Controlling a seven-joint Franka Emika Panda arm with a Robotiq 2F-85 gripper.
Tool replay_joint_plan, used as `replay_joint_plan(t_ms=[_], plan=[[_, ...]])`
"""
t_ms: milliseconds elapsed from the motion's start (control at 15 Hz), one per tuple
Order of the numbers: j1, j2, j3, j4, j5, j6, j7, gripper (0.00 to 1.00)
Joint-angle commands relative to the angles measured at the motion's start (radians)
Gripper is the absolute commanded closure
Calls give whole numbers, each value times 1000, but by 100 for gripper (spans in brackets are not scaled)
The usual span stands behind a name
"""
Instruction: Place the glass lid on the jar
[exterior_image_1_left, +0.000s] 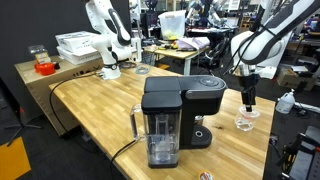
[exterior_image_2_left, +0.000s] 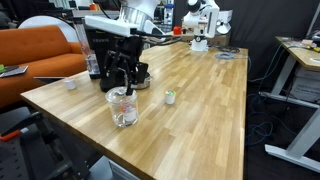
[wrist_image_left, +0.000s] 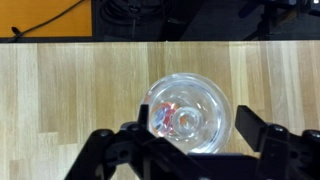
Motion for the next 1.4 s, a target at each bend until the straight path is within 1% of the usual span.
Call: replay_joint_plan(t_ms=[0,267,600,800,933,1133,1200,1267,1333], plan=[[0,-15,-1,9,-16,-8,6,0],[0,-65,-15,-5,-46,3,41,0],[-8,-171,-32,-69,-15,7,77,0],[-12,-274,-48,-149,10,28,82,0],[-20,-366,-68,-215,23,48,72,0],[-48,-521,-124,-315,12,74,45,0],[-63,-569,-146,-342,3,66,36,0],[-84,-612,-179,-359,6,15,17,0],[-58,-528,-156,-299,-1,14,47,0]])
